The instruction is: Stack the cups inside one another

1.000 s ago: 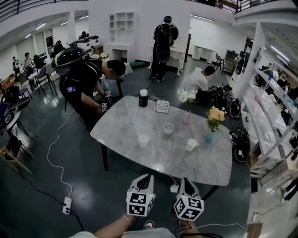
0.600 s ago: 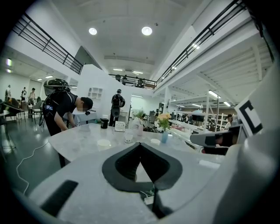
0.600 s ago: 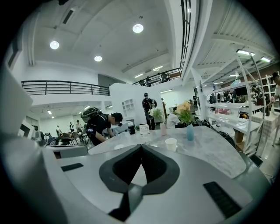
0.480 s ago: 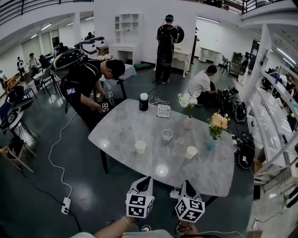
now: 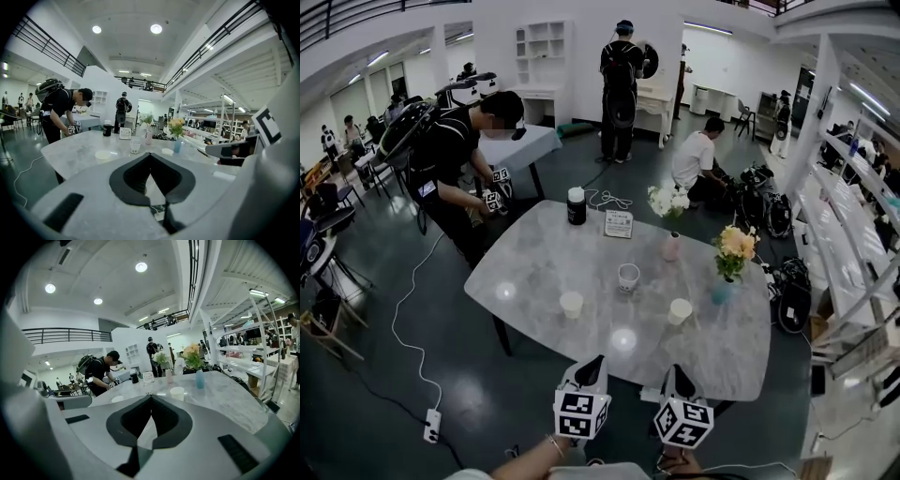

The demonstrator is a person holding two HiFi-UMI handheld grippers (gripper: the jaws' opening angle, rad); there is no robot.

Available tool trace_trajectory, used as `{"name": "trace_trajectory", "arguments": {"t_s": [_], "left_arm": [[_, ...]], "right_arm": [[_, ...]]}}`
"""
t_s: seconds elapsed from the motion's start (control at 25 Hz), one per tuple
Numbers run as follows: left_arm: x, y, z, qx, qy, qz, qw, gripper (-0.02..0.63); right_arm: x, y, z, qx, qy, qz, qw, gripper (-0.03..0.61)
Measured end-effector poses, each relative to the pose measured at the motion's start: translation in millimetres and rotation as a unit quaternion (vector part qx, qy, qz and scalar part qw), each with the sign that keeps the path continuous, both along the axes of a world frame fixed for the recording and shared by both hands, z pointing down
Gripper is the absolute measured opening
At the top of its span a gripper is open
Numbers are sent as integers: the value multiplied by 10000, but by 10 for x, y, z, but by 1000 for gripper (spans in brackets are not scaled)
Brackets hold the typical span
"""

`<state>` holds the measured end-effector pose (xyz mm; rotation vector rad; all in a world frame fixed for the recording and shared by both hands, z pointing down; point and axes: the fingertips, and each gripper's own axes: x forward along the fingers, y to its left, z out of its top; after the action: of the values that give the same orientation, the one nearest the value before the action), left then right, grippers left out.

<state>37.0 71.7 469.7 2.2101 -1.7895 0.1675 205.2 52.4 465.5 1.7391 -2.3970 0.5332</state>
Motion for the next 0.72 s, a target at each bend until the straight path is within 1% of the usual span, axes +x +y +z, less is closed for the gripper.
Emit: {"name": "trace_trajectory", "arguments": {"t_s": [0.16, 0.32, 0.6, 0.72], "left_arm": [[25, -334, -73, 104, 39, 182, 9998, 3], [-50, -676, -190, 242, 89, 305, 9992, 3], [-269, -1164, -164, 175, 187, 445, 9987, 3], [-303, -1345, -165, 135, 228, 602, 9978, 3]], "right_arm": [[-17, -268, -83, 89, 42, 82, 9999, 6], [-193, -549, -170, 155, 95, 60, 9998, 6], [-480, -974, -218, 151, 290, 75, 9994, 6], [-583, -1153, -256, 138, 361, 131, 9992, 6]]}}
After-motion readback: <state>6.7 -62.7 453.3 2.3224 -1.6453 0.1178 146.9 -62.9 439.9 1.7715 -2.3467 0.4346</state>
